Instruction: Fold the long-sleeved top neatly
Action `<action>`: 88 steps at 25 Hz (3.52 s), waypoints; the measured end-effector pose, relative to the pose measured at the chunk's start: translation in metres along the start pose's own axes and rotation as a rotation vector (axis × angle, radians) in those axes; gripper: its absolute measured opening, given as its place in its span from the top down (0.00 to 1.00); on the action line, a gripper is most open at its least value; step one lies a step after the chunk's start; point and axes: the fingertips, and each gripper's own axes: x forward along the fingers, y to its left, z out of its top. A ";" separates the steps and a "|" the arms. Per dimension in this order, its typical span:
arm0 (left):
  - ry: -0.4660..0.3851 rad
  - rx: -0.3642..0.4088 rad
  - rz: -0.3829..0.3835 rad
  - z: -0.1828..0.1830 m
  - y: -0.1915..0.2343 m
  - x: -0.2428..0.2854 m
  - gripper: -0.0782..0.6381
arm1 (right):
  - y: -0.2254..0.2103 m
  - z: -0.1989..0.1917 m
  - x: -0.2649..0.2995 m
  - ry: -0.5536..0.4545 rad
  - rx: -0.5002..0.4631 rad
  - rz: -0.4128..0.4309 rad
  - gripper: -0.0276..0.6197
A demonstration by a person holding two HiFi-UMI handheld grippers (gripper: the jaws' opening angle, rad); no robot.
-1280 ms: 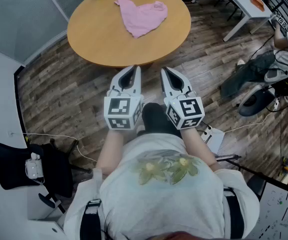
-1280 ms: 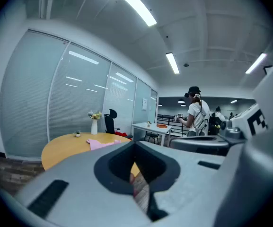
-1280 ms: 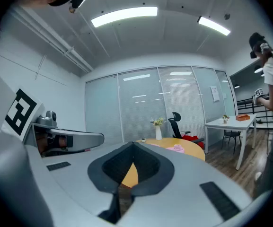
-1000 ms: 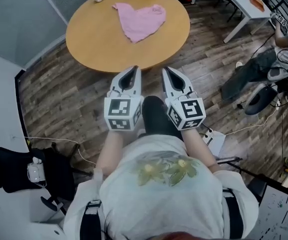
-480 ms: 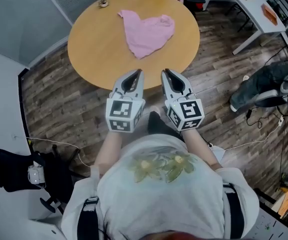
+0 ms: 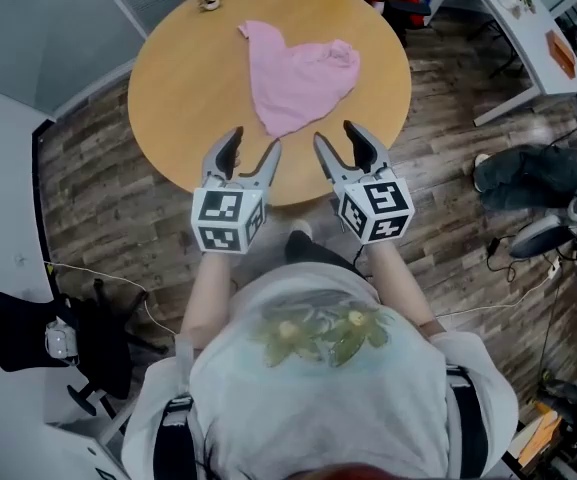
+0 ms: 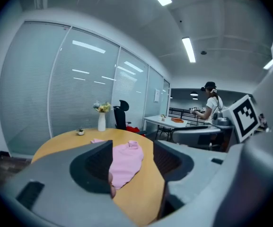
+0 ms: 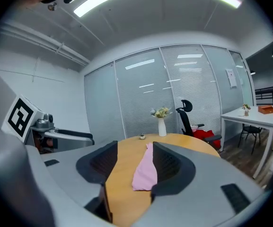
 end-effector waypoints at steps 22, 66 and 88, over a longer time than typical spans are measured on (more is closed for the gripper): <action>0.230 -0.188 0.039 -0.076 0.081 0.114 0.54 | -0.066 -0.036 0.158 0.244 -0.039 0.121 0.61; 0.499 -0.229 -0.096 -0.159 0.108 0.202 0.54 | -0.188 -0.090 0.130 0.522 0.126 0.093 0.89; 0.608 -0.174 -0.191 -0.182 0.093 0.294 0.55 | -0.236 -0.184 0.050 0.684 0.211 -0.290 0.66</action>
